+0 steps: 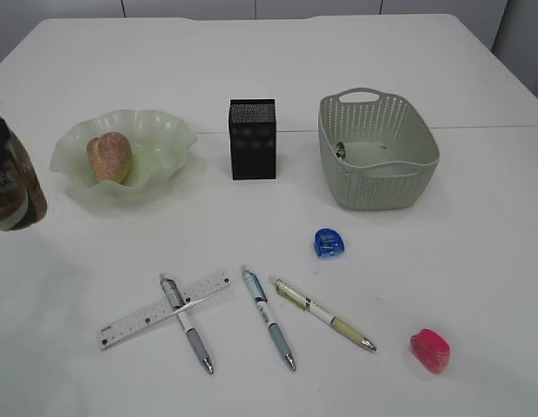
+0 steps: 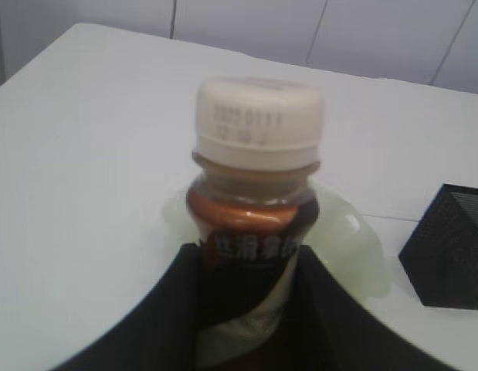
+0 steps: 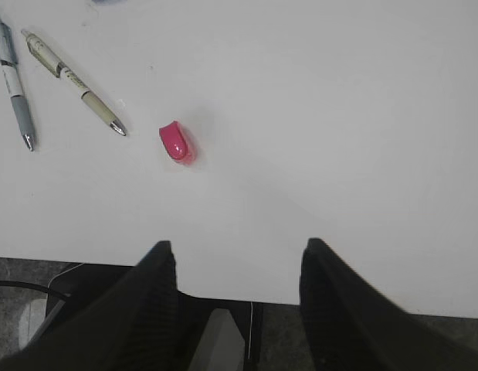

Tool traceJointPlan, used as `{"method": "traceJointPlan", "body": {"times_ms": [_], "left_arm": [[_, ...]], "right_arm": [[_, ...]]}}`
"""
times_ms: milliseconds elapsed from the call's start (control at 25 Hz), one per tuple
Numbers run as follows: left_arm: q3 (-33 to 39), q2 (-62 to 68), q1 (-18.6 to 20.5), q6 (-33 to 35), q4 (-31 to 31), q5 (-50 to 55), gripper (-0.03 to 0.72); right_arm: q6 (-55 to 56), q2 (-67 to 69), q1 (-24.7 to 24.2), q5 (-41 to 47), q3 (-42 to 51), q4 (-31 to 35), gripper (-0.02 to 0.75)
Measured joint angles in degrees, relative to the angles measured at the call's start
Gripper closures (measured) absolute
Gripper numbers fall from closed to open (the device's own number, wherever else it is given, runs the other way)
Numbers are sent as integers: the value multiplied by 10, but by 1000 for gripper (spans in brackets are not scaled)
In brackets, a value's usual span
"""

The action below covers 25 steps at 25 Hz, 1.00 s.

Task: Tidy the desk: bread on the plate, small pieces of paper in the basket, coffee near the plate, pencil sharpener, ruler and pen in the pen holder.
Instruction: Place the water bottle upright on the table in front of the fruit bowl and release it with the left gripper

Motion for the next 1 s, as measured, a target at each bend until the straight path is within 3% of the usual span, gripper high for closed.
{"method": "traceJointPlan", "body": {"times_ms": [240,520,1000], "left_arm": [[0,82,0,-6,83,-95,479],[0,179,0,18,90,-188,479],[-1,235,0,41,93,-199,478]], "right_arm": [[0,0,0,0,0,0,323],[0,0,0,0,0,-7,323],[0,0,0,1,0,-20,323]]}}
